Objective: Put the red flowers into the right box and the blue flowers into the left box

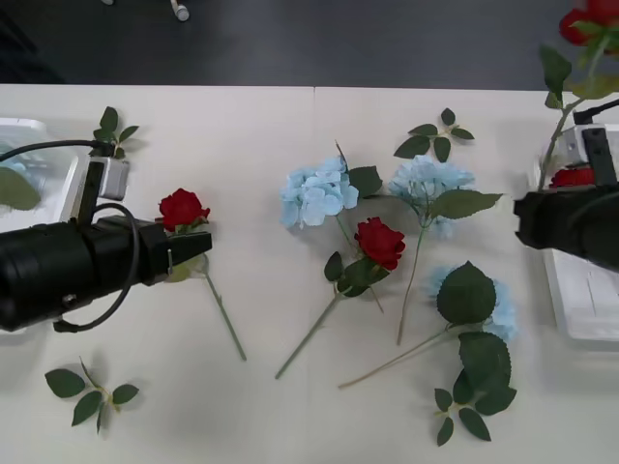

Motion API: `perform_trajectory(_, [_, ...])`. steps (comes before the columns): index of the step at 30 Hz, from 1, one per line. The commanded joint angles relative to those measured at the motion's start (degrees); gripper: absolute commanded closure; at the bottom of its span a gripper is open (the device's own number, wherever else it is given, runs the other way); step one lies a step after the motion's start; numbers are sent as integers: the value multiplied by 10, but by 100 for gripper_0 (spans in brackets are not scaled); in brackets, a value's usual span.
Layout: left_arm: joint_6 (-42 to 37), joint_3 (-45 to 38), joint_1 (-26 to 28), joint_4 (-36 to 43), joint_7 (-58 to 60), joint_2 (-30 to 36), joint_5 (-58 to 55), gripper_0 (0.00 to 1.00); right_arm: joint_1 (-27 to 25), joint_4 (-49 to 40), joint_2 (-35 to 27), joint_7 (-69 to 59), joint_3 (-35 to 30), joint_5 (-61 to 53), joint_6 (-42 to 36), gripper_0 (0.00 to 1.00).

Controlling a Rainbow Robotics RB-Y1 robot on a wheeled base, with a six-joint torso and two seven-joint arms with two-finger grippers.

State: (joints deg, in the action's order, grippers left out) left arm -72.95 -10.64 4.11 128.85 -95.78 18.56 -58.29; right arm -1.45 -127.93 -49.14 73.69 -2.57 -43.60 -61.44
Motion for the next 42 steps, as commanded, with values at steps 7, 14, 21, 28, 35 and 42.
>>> perform_trajectory(7, [-112,56,-31,32,188,8,175,0,5,39,11,199,-155,-86,-180,100])
perform_trajectory(14, [-190,99,-68,31,316,8,281,0,21,141,11,282,-204,-92,-228,100])
perform_trajectory(21, [-214,146,-92,12,425,4,358,0,44,247,12,304,-204,-75,-197,100])
perform_trajectory(28, [-214,164,-122,-50,455,-14,408,0,44,305,12,308,-182,-18,-170,100])
perform_trajectory(35, [-212,169,-152,-111,462,-34,438,0,44,352,12,301,-135,55,-126,100])
perform_trajectory(42, [-210,168,-175,-156,474,-49,453,0,44,379,26,298,-128,69,-119,100])
